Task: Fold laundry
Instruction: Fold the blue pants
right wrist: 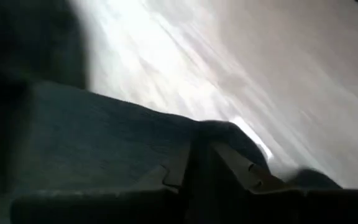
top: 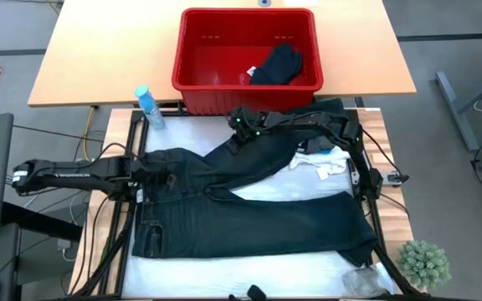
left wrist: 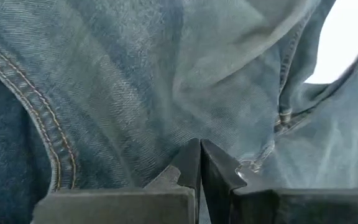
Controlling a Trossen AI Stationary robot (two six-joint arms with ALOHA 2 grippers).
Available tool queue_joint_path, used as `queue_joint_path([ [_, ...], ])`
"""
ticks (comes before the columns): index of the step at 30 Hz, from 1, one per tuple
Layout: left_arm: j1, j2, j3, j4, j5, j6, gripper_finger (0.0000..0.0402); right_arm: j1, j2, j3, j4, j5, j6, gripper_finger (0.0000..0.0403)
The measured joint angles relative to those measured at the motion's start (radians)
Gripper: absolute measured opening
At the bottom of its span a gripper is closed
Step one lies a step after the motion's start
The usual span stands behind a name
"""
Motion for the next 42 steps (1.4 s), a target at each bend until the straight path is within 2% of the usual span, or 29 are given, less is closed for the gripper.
queue_joint_path([
  [4, -0.008, 0.001, -0.018, 0.002, -0.004, -0.004, 0.0, 0.004, -0.003, 0.007, -0.052, 0.114, 0.05, 0.0058],
  [5, -0.011, 0.001, -0.022, 0.003, -0.003, -0.005, 0.0, 0.001, -0.006, 0.016, -0.064, 0.107, 0.064, 0.0053],
  [8, -0.03, 0.0, -0.029, -0.003, -0.001, -0.001, 0.0, -0.013, -0.046, 0.059, -0.084, -0.03, 0.053, 0.0039],
  [10, -0.043, 0.002, -0.029, -0.002, -0.002, 0.01, 0.0, -0.014, -0.1, 0.108, -0.124, -0.059, 0.049, 0.0029],
  [12, -0.054, 0.002, -0.029, 0.01, -0.003, 0.0, 0.0, -0.012, -0.162, 0.152, -0.218, -0.024, 0.013, 0.0019],
  [16, -0.073, 0.002, -0.029, 0.111, -0.002, -0.006, 0.0, -0.02, -0.28, 0.188, -0.384, 0.137, -0.09, 0.0015],
  [18, -0.08, 0.002, -0.029, 0.161, -0.003, 0.0, 0.0, -0.041, -0.312, 0.19, -0.408, 0.138, -0.096, 0.0016],
  [20, -0.091, 0.002, -0.029, 0.203, -0.004, -0.001, 0.0, -0.054, -0.319, 0.191, -0.414, 0.067, -0.086, 0.0016],
  [27, -0.157, 0.003, -0.029, 0.258, -0.022, -0.01, 0.0, 0.071, -0.164, 0.187, -0.357, -0.015, -0.105, 0.0016],
  [32, -0.227, 0.007, -0.029, 0.338, -0.051, -0.02, 0.0, 0.123, -0.06, 0.188, -0.311, -0.016, -0.107, 0.0016],
  [37, -0.297, 0.072, -0.029, 0.299, -0.115, -0.077, 0.0, 0.147, 0.028, 0.187, -0.308, -0.029, -0.105, 0.0016],
  [39, -0.318, 0.105, -0.029, 0.294, -0.122, -0.085, 0.0, 0.148, 0.046, 0.187, -0.325, -0.021, -0.102, 0.0016],
  [42, -0.337, 0.166, -0.029, 0.29, -0.137, -0.087, 0.0, 0.141, 0.064, 0.189, -0.343, 0.052, -0.097, 0.0016],
])
